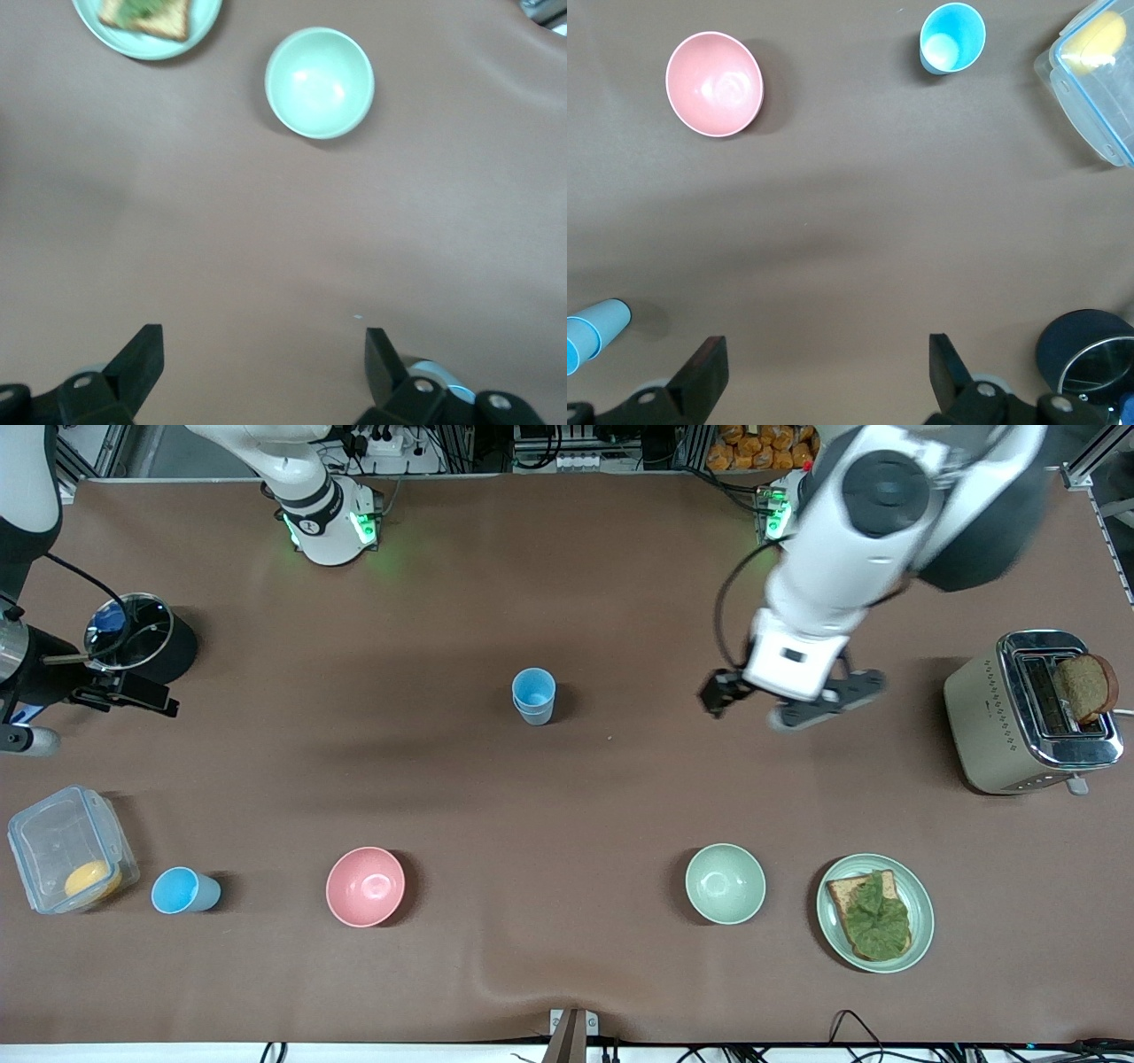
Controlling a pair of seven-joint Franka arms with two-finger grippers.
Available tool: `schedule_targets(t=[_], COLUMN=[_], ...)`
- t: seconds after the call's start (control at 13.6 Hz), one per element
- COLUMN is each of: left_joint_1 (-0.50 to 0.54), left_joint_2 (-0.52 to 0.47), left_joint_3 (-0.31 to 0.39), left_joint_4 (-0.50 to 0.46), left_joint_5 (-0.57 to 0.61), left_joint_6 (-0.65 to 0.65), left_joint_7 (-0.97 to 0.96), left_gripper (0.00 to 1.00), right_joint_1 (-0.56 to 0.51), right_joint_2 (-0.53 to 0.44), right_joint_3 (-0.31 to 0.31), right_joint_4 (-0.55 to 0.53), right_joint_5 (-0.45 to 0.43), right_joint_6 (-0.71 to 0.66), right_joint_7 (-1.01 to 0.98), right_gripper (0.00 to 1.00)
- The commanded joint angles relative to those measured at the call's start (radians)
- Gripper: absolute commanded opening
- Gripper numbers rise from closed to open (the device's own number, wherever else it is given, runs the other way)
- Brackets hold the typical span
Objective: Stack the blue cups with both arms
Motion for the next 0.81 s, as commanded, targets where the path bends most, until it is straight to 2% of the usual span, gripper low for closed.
schedule_targets(t=[0.0, 0.15, 0.37, 0.59, 0.73], left_joint_1=[0.087, 0.132, 0.175, 0.152, 0.132], left_joint_2=[-0.04, -0.04, -0.067, -0.099, -0.124], left_joint_3=[-0.013, -0.013, -0.01, 0.082, 0.168], left_joint_4=[-0.01, 0.013, 0.016, 0.009, 0.009], left_joint_5=[0.023, 0.023, 0.02, 0.017, 0.006], left_joint_6=[-0.042, -0.086, -0.155, -0.177, -0.21], left_joint_7=[0.08, 0.108, 0.252, 0.373, 0.476], left_gripper=[1.0, 1.0, 1.0, 1.0, 1.0], right_joint_1=[-0.011, -0.011, -0.01, 0.007, 0.033], right_joint_2=[-0.033, -0.036, -0.036, -0.036, -0.036], right_joint_3=[0.007, 0.007, 0.009, 0.009, 0.009], right_joint_4=[-0.044, -0.046, -0.049, -0.052, -0.053], right_joint_5=[0.014, 0.013, 0.014, 0.014, 0.014], right_joint_6=[0.018, 0.021, 0.027, 0.035, 0.046], right_joint_7=[-0.011, -0.011, -0.011, -0.002, 0.01], right_gripper=[1.0, 1.0, 1.0, 1.0, 1.0])
